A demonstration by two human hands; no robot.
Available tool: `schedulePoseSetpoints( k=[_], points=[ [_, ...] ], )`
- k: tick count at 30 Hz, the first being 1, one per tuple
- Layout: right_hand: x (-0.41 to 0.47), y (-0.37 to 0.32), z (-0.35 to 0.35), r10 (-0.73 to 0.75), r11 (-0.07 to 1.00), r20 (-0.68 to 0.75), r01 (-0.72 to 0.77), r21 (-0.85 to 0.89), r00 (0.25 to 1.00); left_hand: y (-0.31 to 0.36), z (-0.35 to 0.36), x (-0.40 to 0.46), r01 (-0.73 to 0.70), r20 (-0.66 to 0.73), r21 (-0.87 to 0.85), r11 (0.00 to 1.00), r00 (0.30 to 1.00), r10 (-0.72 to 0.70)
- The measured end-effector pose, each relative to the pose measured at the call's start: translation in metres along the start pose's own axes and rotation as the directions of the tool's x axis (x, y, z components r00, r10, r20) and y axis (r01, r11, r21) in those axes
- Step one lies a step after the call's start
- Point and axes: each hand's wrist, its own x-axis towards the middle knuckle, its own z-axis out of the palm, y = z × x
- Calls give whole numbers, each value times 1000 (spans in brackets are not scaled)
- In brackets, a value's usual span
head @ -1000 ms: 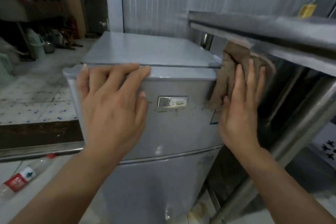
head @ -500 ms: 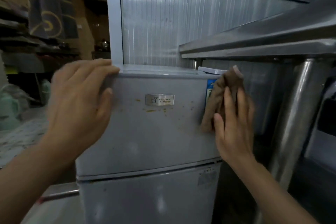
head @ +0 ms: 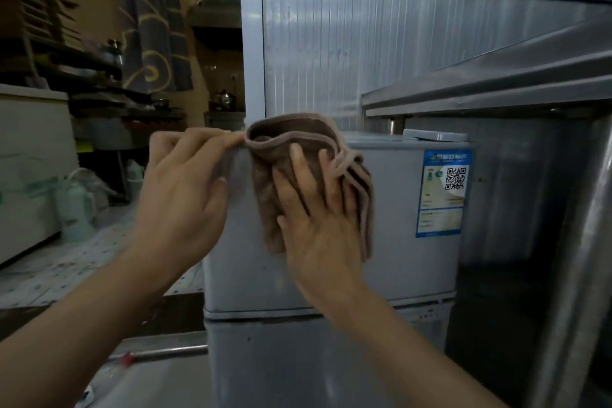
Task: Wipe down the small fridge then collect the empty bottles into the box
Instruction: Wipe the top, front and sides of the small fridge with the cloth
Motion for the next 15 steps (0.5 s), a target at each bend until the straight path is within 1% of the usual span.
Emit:
schedulePoseSetpoints(
  k=[2,3,6,8,9,11,13,15],
  points=[
    [-10,32,-5,-14,997,27,16,-75,1000,0,0,-2,8,-6,-13,1000,1000,-8],
    [-17,51,-8,24,995,28,-21,-95,999,0,1,-2,11,-11,-22,1000,1000,-11],
    [-41,105,-15,242,968,17,-240,-81,970,0,3,-2,17,-27,-39,999,999,-18],
    [-47,119,-18,369,928,12,-367,-62,930,0,4,-2,10,-37,-48,999,999,-12],
    [-47,117,-16,407,912,-4,-406,-54,914,-1,5,-2,-1,-39,-55,998,999,-1],
    [-39,94,-10,419,908,-40,-420,-15,907,-4,4,-1,-25,-40,-74,997,999,22],
    [-28,61,-4,345,938,-62,-345,22,936,-8,3,-2,-30,-39,-117,993,999,25],
    [-19,31,1,295,955,-53,-292,45,954,-11,2,-2,-13,-23,-169,985,1000,9]
  ],
)
